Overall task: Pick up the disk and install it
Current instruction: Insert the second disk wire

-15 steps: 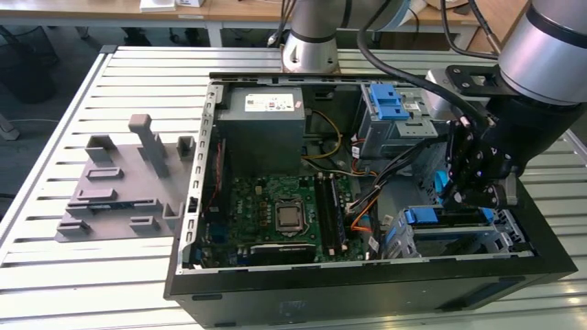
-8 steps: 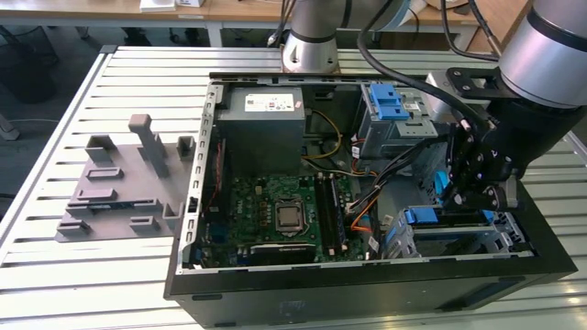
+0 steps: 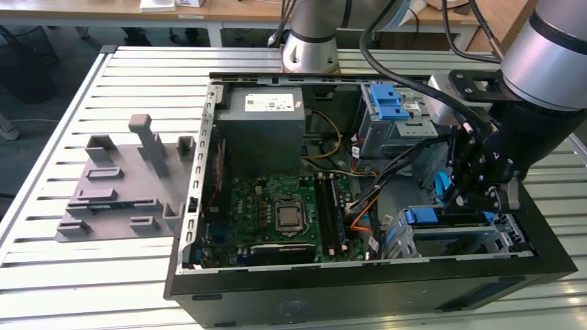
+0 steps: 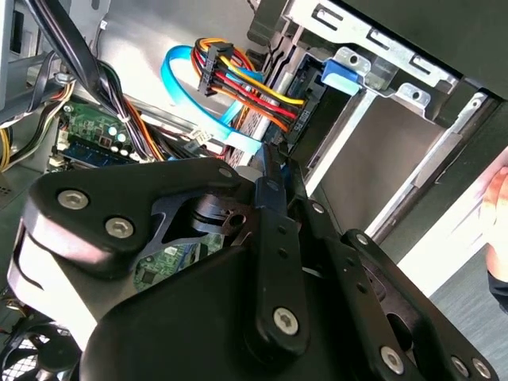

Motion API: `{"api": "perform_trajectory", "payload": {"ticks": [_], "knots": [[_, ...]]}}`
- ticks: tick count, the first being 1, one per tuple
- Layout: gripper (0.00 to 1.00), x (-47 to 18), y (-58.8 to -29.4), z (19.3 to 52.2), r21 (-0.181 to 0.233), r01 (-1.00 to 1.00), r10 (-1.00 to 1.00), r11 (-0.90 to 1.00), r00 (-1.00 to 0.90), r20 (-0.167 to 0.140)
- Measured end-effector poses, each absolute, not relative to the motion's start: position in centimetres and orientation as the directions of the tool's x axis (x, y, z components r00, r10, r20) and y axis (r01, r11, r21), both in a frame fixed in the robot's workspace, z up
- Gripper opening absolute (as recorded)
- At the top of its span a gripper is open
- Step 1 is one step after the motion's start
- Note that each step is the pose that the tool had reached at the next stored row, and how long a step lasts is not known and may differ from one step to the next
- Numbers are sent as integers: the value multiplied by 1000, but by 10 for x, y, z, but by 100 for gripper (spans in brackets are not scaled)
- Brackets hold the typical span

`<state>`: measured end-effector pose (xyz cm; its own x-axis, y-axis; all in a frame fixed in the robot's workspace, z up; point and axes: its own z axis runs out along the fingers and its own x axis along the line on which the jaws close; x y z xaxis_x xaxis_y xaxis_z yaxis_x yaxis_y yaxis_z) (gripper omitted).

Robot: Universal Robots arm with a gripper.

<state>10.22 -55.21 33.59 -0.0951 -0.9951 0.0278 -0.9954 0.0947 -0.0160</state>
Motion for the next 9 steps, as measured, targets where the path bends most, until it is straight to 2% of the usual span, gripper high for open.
{"api": "perform_trajectory", "payload": {"ticks": [9], "knots": [[16, 104, -552, 334, -16, -995, -995, 95, -95, 28]]}}
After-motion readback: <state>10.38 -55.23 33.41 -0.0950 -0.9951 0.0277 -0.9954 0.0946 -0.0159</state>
